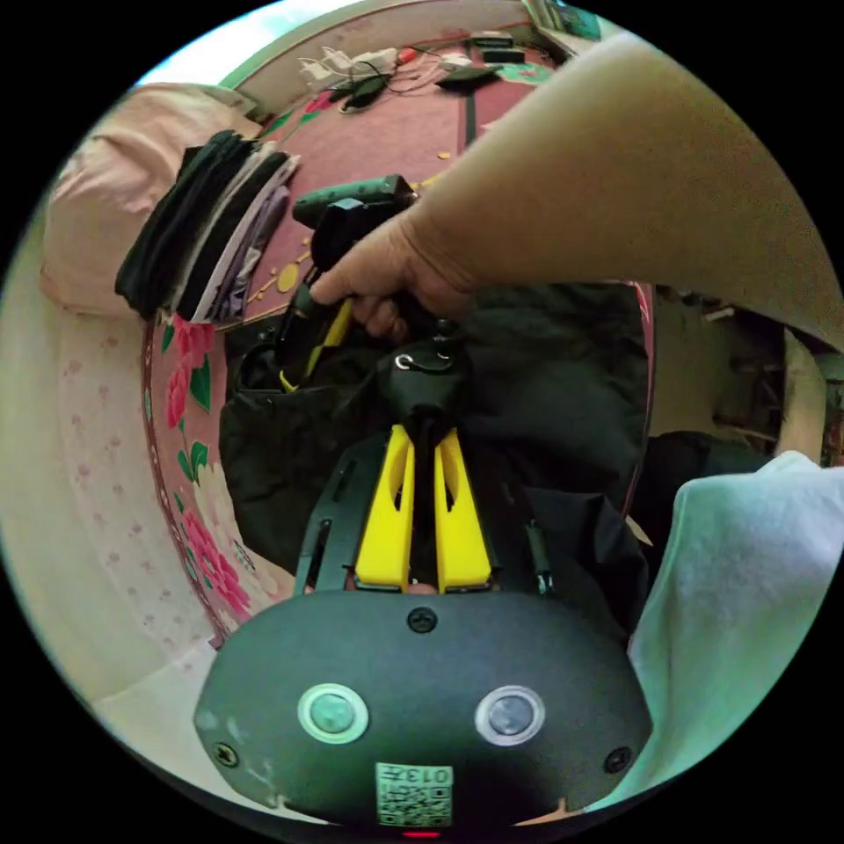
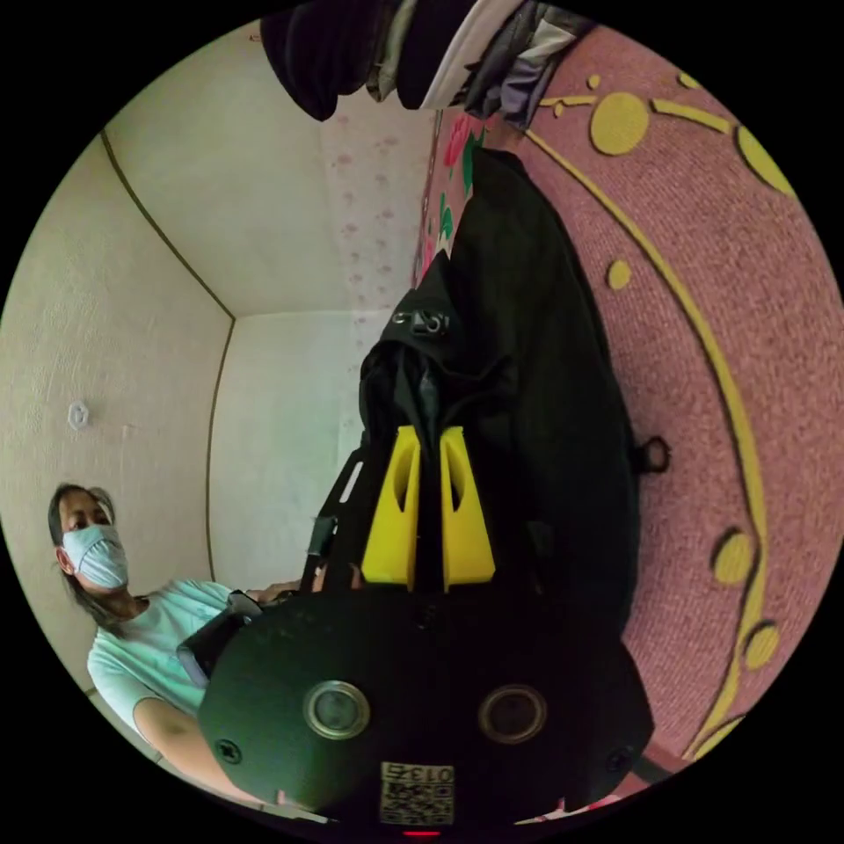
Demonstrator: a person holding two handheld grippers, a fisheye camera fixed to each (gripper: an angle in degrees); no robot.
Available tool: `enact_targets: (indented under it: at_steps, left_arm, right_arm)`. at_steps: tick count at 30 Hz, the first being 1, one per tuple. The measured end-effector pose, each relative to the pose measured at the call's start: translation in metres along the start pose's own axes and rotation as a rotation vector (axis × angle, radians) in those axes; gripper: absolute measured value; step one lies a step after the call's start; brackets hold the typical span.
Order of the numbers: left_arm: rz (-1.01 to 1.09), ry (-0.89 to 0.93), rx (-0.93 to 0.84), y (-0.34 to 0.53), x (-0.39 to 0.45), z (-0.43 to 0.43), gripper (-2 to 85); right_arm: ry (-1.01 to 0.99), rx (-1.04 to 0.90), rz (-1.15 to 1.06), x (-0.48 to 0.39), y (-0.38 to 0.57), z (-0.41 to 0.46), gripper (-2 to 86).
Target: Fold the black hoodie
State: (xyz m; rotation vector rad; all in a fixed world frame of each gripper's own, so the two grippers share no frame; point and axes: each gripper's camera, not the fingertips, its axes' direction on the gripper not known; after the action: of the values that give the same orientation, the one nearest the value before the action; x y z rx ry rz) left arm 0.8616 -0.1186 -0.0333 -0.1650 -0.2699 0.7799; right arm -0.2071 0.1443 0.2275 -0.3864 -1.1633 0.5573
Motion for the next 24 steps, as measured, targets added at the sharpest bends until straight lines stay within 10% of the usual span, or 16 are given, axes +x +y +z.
enact_targets:
  at_steps: [12, 20, 24]
  left_arm:
    - [0.015, -0.011, -0.005, -0.067, -0.035, -0.054, 2.3]
    - [0.041, -0.052, 0.087, -0.077, -0.058, -0.092, 3.4]
    - [-0.078, 0.262, 0.115, -0.076, -0.095, -0.066, 6.0]
  right_arm:
    - [0.384, -0.059, -0.09, 0.012, 0.081, -0.103, 17.1]
    - [0.466, -0.229, -0.186, 0.014, 0.08, -0.077, 6.0]
    - [0.544, -0.234, -0.119, 0.043, 0.086, -0.085, 6.4]
